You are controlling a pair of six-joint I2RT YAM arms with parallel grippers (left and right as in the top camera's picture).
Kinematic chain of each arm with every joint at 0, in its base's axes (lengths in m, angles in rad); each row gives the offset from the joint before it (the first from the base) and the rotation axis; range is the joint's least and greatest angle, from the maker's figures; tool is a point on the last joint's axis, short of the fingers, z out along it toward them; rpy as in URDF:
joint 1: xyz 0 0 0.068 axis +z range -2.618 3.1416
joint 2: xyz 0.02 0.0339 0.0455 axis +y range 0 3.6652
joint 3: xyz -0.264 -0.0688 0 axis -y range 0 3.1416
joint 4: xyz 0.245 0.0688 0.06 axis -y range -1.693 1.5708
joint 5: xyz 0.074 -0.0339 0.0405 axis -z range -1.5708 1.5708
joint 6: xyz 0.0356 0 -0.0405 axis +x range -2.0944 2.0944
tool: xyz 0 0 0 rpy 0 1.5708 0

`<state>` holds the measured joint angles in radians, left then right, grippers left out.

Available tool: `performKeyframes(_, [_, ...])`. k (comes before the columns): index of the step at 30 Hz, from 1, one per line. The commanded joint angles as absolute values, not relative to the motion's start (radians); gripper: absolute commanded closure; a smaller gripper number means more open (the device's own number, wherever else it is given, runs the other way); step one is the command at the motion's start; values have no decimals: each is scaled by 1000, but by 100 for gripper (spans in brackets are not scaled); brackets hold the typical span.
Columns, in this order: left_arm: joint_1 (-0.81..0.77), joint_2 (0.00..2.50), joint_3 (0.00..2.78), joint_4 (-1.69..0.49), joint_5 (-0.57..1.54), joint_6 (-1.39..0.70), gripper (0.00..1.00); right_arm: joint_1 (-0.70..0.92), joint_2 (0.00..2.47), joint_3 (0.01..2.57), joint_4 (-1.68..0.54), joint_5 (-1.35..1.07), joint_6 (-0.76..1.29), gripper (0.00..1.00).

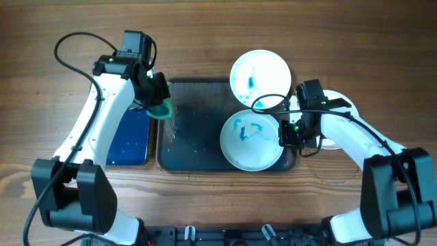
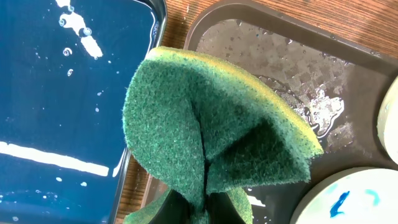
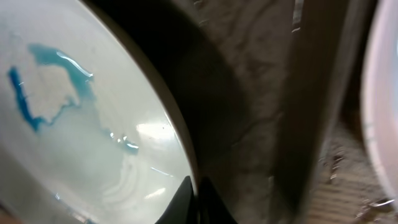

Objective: Clean dirty plates on tray and stack at the side
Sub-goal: 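Set the plate on the table and grasp the lower-right plate rim, then scrub the held plate with the sponge in the left gripper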

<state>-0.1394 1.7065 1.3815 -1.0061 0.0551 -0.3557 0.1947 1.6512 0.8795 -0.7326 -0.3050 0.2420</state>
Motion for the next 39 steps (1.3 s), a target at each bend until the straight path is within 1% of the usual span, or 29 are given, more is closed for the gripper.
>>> performKeyframes(1, [-142, 1682, 1392, -1007, 71, -347, 96, 273, 1583, 939, -731, -375, 304, 96])
performKeyframes(3, [-142, 1682, 1392, -1007, 71, -347, 96, 345, 1580, 960, -708, -363, 350, 96])
performKeyframes(6, [-142, 1682, 1392, -1007, 71, -348, 96, 480, 1580, 970, -646, -261, 522, 96])
performKeyframes(7, [-142, 1682, 1392, -1007, 71, -348, 96, 536, 1580, 970, -620, -194, 617, 96])
performKeyframes(10, [-142, 1682, 1392, -1006, 70, -348, 96, 603, 1580, 970, -565, -134, 752, 96])
performKeyframes(14, [-142, 1682, 1392, -1006, 71, -377, 96, 630, 1605, 971, -519, -118, 751, 96])
performKeyframes(18, [-142, 1682, 1391, -1007, 71, -377, 96, 631, 1689, 1004, -510, -181, 738, 96])
performKeyframes(23, [-149, 1683, 1383, -1004, 71, -378, 96, 631, 1799, 1059, -508, -195, 737, 96])
performKeyframes(28, [-186, 1683, 1309, -968, 77, -378, 96, 629, 1810, 1060, -457, -199, 742, 96])
performKeyframes(31, [-226, 1683, 1194, -893, 112, -377, 96, 629, 1810, 1060, -456, -200, 735, 96])
performKeyframes(33, [-247, 1683, 1090, -804, 132, -377, 96, 629, 1810, 1059, -457, -200, 733, 96])
performKeyframes(35, [-266, 1684, 1002, -697, 207, -374, 96, 629, 1810, 1059, -455, -200, 733, 96])
performKeyframes(39, [-305, 1732, 932, -578, 213, -379, 96, 629, 1810, 1059, -452, -204, 728, 96])
